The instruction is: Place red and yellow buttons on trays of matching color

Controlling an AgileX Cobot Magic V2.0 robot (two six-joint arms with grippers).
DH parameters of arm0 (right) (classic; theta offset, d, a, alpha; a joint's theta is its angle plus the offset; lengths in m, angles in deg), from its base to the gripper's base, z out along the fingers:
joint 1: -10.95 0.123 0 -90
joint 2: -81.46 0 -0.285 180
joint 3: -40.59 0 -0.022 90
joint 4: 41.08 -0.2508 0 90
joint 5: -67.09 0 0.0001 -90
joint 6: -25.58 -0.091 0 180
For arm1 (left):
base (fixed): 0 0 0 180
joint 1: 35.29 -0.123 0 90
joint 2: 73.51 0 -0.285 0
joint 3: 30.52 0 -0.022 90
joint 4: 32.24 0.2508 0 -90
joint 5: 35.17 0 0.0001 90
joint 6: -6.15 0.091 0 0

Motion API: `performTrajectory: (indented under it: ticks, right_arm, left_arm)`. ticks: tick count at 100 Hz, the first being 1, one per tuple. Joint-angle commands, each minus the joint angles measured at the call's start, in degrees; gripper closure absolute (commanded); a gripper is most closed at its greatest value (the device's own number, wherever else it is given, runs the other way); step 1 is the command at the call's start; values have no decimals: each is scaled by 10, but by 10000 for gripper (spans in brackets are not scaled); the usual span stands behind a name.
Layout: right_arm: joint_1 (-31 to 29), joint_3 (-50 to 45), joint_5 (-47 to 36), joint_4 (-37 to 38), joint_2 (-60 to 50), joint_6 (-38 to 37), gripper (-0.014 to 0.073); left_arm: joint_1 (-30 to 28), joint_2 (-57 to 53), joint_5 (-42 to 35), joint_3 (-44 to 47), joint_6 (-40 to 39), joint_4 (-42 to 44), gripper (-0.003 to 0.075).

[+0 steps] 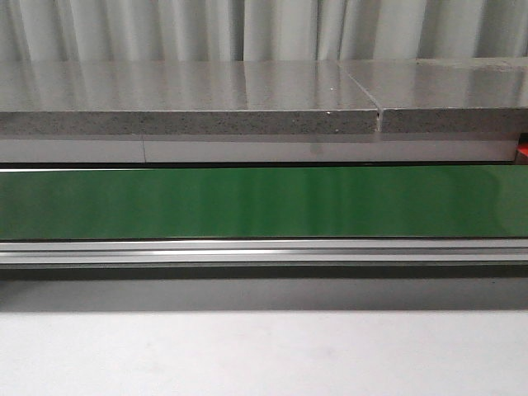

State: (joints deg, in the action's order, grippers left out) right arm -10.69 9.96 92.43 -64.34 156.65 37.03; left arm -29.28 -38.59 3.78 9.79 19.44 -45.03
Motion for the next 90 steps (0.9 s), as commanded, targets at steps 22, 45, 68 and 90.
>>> performTrajectory:
  ticks: [22,45,68,90]
  right_arm:
    - [147,18,-36,-4,-21,11,660]
    - [209,18,-77,-3,-64,14,660]
    - [208,17,-82,25,-107,15,660]
    - [206,-2,-99,41,-139,15,660]
  left_arm:
    - [5,3,-39,-15,1,-13,741]
    - [5,3,-39,-15,1,-13,741]
    - [5,3,-39,-15,1,-13,741]
    - [5,3,-39,-15,1,-13,741]
